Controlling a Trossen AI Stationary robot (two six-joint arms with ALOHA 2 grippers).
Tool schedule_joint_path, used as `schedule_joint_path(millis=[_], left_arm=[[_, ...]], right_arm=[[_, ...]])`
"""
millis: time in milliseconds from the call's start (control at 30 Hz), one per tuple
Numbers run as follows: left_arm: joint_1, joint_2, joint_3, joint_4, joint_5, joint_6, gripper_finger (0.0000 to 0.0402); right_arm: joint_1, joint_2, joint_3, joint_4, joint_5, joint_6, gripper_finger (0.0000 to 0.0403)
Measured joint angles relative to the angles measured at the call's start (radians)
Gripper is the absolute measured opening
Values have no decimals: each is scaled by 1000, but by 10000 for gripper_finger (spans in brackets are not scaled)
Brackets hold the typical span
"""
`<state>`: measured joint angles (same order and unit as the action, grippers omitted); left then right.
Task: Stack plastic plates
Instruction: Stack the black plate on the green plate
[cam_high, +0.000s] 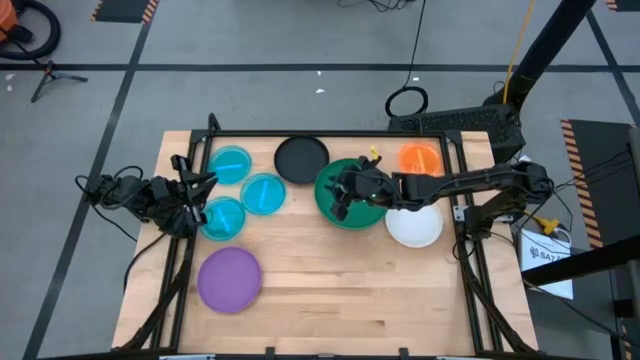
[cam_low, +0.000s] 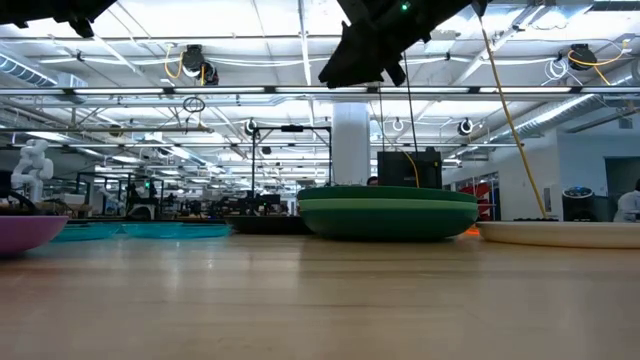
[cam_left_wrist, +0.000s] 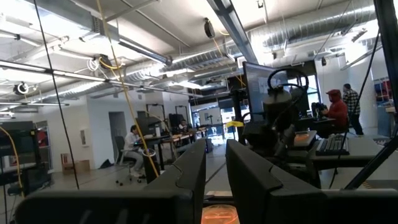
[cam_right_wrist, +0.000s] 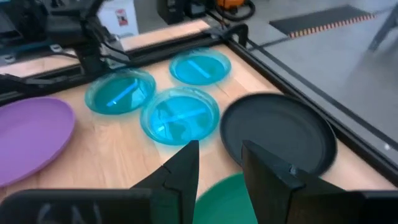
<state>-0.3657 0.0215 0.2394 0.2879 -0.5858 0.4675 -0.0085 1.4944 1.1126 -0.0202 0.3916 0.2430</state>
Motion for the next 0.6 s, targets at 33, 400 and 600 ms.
schedule_joint_path(millis=[33, 400, 600], left_arm=[[0, 0, 0, 0, 0, 0, 72], [0, 0, 0, -3, 0, -10, 72], [0, 0, 0, 2, 0, -5, 72]], right_arm=[[4, 0, 0, 5, 0, -11, 116], [6, 0, 0, -11, 5, 29, 116], [2, 18, 0, -13, 5, 28, 116]])
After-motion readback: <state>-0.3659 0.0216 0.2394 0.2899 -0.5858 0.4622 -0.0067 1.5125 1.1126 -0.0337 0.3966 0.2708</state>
